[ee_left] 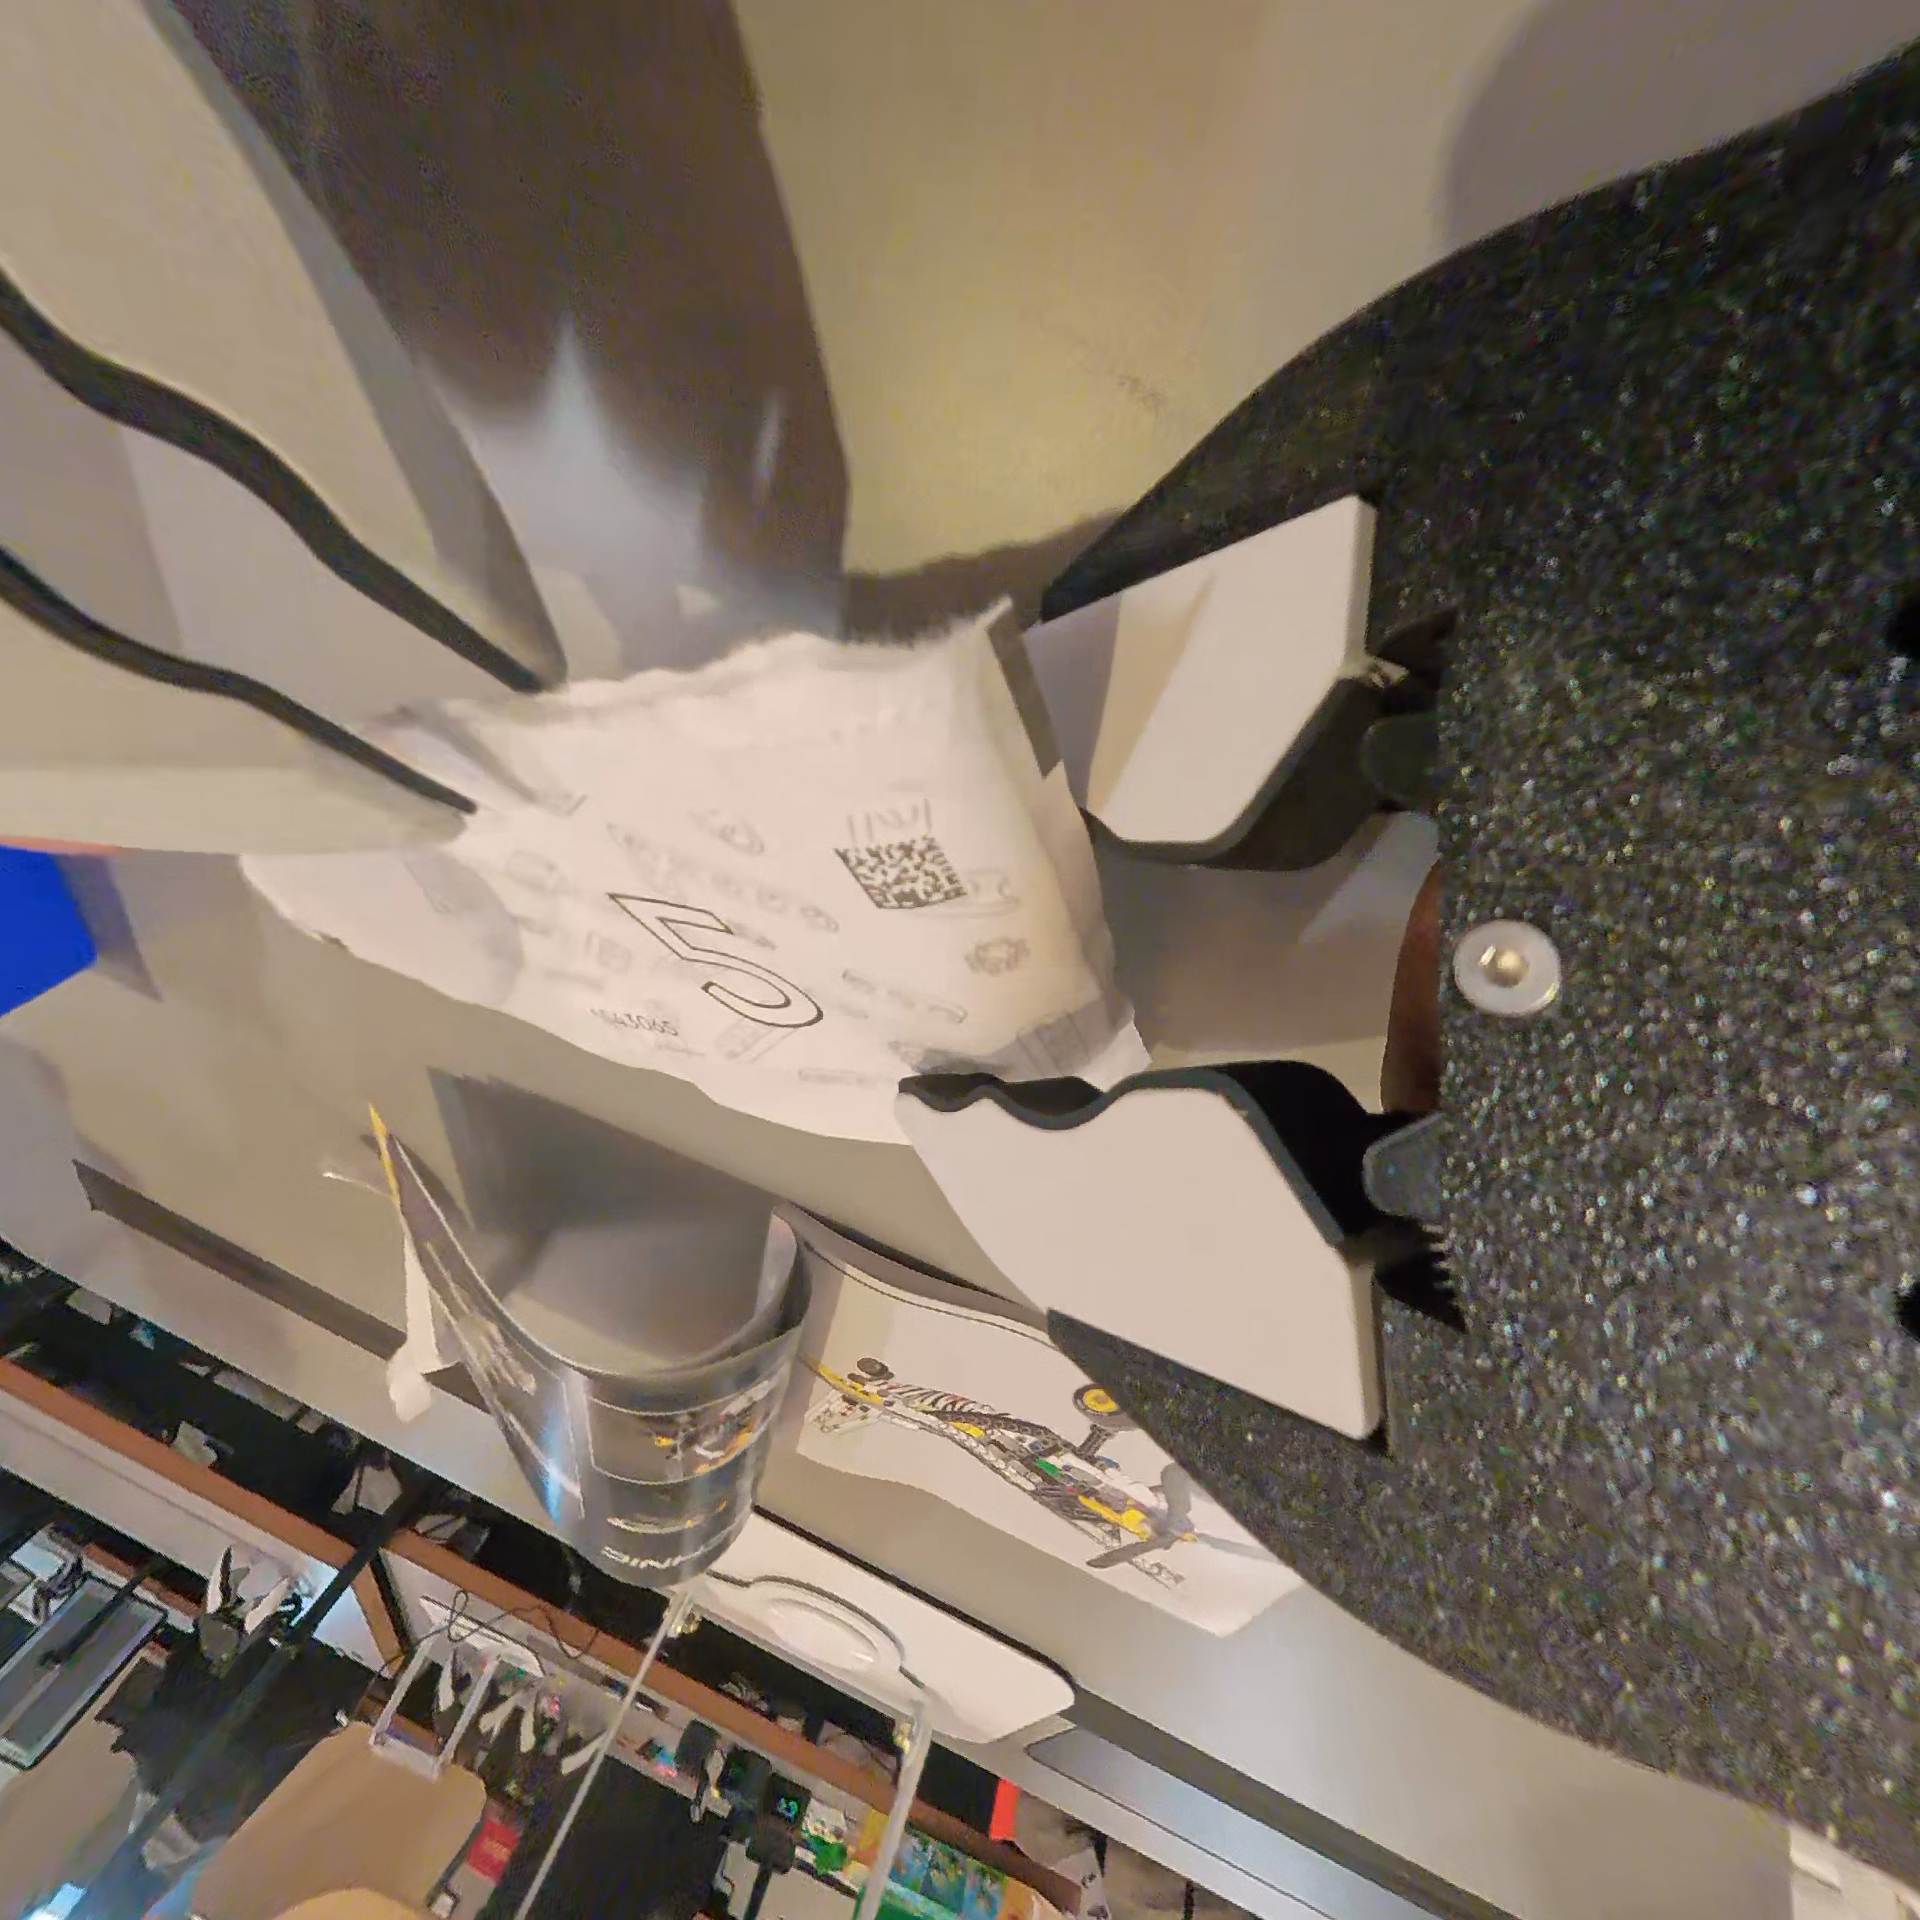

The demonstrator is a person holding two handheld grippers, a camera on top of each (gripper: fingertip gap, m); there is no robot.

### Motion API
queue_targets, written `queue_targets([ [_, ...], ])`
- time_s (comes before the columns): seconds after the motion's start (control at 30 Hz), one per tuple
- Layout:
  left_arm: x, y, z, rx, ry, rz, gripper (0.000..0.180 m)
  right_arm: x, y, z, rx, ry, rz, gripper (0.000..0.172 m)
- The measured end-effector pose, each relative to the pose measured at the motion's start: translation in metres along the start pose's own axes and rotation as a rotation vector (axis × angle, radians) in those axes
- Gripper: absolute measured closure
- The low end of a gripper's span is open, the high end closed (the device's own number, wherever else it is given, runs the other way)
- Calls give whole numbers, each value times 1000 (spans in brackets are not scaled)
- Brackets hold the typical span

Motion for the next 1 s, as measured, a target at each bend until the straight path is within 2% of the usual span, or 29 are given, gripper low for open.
queue_targets([
  [0.13, 8, 2, -7, -59, 16, 15, 130, -15, 0, 5, 23, 24, 58, 157],
  [0.37, 6, -15, -20, -231, -105, -9, 92, -32, -16, -3, 51, 129, 144, 154],
  [0.5, 2, -33, -22, -281, -223, -65, 83, -26, -21, -24, 22, 210, 153, 149],
  [0.6, 0, -46, -10, -226, -298, -126, 83, -7, -17, -46, -36, 254, 122, 148],
  [0.67, -6, -47, 2, -156, -341, -134, 83, 12, -3, -60, -42, 306, 76, 146],
  [0.8, -20, -35, 30, -17, -430, -85, 83, 40, 50, -87, -22, 308, 59, 130],
  [0.9, -28, -29, 46, 65, -491, -72, 83, 56, 94, -113, 55, 297, 50, 120],
  [1.0, -31, -28, 46, 60, -496, -87, 84, 64, 140, -135, 217, 230, 72, 115],
])
Point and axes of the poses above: each gripper's, where its closed fingertips meet, y out along the fingers, x out of its top, z = x × y across the jaws, the point moved 6 cm from there along -y, back along the fingers, and after that the axes turned 2 degrees about -x, right-handed, at the moved point
